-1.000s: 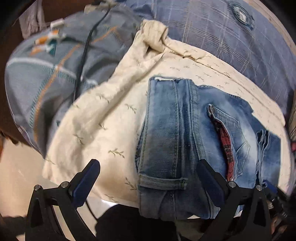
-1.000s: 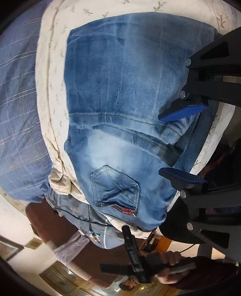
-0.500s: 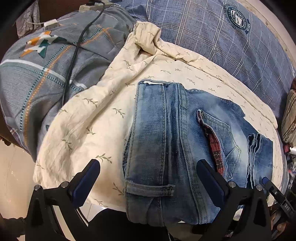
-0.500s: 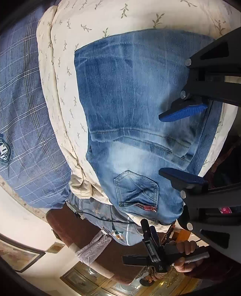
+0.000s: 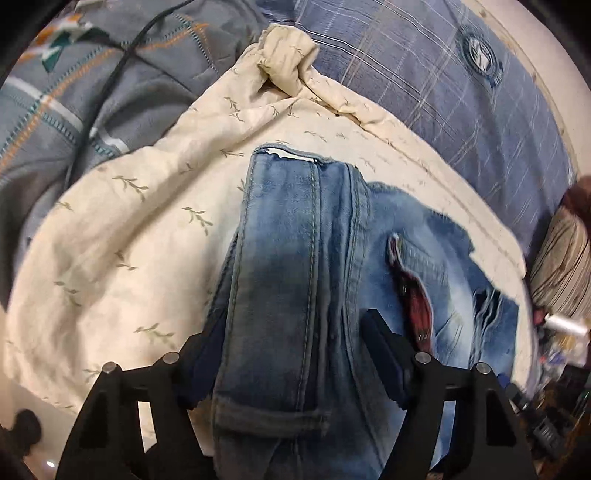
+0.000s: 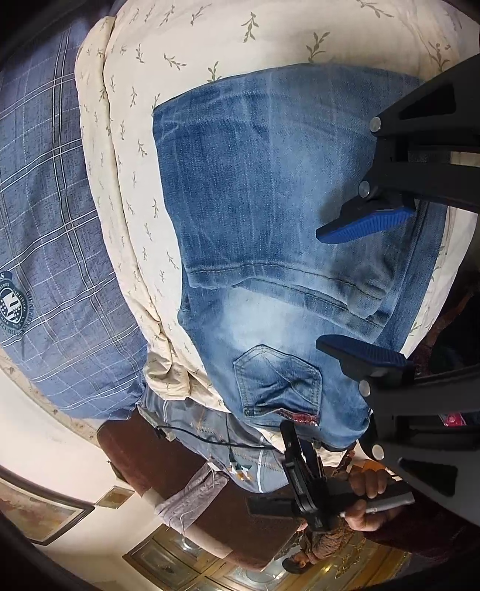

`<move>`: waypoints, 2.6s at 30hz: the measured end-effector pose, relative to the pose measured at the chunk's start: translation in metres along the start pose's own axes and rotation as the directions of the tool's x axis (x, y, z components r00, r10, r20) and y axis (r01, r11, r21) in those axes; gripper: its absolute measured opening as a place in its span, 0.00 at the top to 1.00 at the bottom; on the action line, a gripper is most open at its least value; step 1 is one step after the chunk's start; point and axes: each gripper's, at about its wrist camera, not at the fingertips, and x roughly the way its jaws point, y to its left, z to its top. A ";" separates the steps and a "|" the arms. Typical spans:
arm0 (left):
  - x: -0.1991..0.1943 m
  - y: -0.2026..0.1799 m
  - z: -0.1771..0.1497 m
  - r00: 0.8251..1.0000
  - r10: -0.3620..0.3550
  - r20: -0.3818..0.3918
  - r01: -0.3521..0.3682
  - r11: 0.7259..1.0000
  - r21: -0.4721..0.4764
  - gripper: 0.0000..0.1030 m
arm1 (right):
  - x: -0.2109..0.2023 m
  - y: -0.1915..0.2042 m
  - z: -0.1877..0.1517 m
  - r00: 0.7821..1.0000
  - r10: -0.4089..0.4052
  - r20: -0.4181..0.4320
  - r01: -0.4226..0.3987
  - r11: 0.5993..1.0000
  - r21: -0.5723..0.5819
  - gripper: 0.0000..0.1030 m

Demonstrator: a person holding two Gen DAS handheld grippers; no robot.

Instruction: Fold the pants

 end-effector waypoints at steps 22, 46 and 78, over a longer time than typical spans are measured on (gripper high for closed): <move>-0.026 -0.063 -0.004 0.992 -0.017 0.122 -0.008 0.979 0.203 0.85 | -0.018 -0.026 0.010 0.990 -0.045 0.134 0.027 0.991 0.130 0.46; 0.019 -0.318 -0.129 0.995 0.034 0.096 -0.094 0.666 0.740 0.56 | -0.100 -0.130 0.001 0.926 -0.003 0.376 -0.194 0.853 0.484 0.47; -0.005 -0.232 -0.117 0.997 -0.038 0.062 -0.020 0.682 0.732 0.29 | -0.042 -0.097 0.003 0.969 0.189 0.159 -0.239 0.882 0.405 0.70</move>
